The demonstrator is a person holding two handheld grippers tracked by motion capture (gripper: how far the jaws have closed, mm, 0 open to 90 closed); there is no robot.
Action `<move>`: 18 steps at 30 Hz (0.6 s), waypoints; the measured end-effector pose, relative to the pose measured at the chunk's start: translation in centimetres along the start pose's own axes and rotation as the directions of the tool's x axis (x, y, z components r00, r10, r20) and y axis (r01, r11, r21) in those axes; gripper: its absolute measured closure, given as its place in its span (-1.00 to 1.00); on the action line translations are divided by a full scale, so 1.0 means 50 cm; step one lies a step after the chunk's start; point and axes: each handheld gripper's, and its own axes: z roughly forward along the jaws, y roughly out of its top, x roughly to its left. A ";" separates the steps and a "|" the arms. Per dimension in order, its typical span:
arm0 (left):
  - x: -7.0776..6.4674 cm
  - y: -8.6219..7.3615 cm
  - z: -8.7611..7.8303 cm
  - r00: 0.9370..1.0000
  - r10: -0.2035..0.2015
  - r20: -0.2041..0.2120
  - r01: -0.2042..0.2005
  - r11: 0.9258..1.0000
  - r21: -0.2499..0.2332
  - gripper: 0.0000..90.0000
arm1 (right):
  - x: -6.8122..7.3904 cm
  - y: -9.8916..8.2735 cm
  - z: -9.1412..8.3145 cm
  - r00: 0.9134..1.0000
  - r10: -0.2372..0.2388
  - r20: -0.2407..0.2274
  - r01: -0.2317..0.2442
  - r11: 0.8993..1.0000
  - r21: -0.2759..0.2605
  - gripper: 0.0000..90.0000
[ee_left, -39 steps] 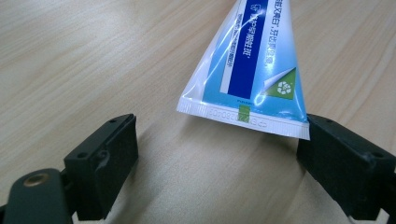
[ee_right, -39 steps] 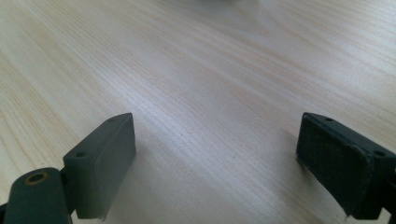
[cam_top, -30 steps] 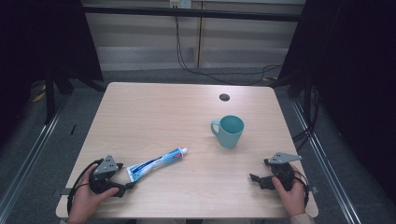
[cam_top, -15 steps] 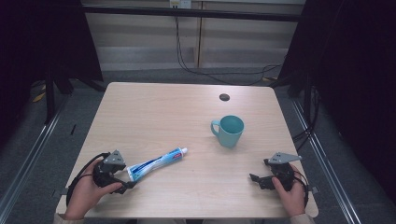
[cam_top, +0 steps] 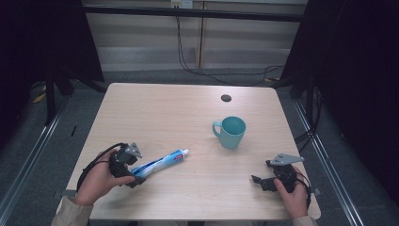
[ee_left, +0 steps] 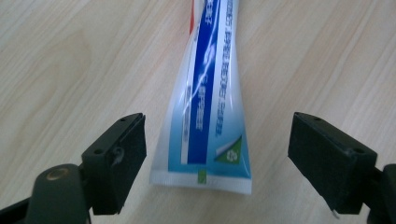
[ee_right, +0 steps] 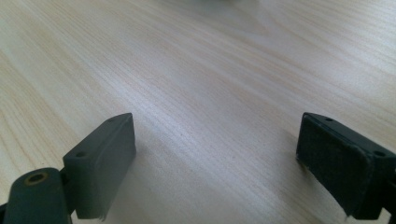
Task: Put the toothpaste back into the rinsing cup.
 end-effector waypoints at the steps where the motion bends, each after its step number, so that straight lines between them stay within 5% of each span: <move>1: 0.002 0.014 0.007 1.000 -0.004 -0.004 0.004 1.000 0.015 -0.56 | 0.000 0.000 0.000 1.000 0.000 0.000 0.000 1.000 0.000 -0.75; 10: 0.004 0.053 0.031 0.999 0.039 0.008 -0.039 0.994 0.097 -0.36 | 0.000 0.000 0.000 1.000 0.000 0.000 0.000 1.000 0.000 -0.75; 18: 0.008 0.072 0.057 1.000 0.019 0.020 -0.021 0.990 0.139 -0.21 | 0.000 0.000 0.000 1.000 0.000 0.000 0.000 1.000 0.000 -0.75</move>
